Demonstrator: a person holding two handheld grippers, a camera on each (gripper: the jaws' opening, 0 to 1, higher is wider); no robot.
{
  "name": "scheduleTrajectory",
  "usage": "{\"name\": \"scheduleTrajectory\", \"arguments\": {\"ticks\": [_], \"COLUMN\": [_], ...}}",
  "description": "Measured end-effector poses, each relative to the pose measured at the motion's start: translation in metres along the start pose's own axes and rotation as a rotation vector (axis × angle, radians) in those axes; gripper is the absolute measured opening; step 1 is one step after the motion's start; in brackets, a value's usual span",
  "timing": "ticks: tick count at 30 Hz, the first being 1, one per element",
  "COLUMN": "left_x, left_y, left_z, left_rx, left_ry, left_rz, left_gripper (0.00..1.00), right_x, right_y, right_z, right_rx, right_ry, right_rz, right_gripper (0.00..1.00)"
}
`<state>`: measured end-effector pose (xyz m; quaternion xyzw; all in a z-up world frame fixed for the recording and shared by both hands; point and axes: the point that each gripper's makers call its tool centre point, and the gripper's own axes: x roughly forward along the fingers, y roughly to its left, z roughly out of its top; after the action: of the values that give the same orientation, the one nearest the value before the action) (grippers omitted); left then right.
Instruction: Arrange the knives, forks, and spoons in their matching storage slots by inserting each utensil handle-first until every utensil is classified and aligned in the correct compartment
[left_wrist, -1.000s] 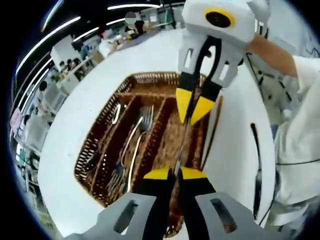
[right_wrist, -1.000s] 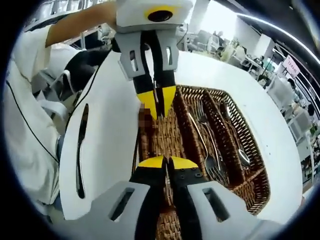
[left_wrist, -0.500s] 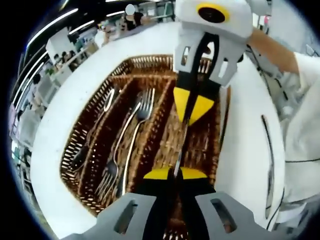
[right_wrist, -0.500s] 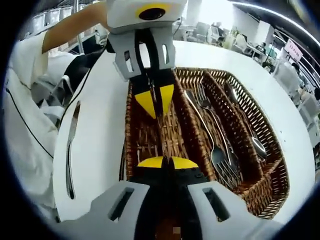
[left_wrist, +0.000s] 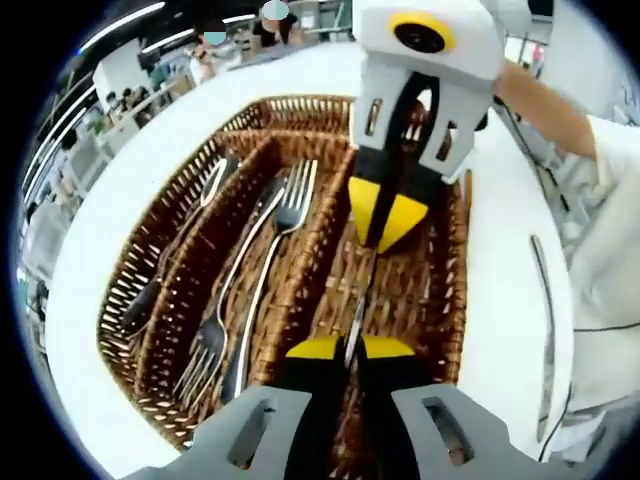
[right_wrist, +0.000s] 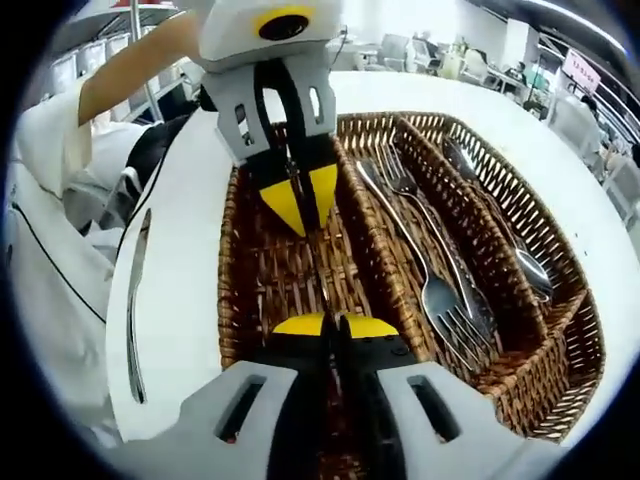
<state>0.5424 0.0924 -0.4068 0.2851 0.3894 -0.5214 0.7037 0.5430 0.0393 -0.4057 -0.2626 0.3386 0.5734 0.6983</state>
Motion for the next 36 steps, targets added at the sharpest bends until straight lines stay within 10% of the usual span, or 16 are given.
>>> {"name": "scheduleTrajectory", "arguments": {"ticks": [24,36], "left_x": [-0.022,-0.031], "left_y": [0.002,-0.012], "left_z": [0.0,0.005], "left_rx": [0.115,0.029], "left_ry": [-0.073,-0.152], "left_rz": [0.137,0.14], "left_gripper": [0.1,0.22], "right_x": [-0.006,-0.021], "right_y": [-0.004,-0.002], "right_z": [0.001,0.01], "right_rx": [-0.162,-0.165], "right_ry": [0.04,0.008], "right_rz": [-0.135,-0.185], "right_gripper": [0.15,0.18]}}
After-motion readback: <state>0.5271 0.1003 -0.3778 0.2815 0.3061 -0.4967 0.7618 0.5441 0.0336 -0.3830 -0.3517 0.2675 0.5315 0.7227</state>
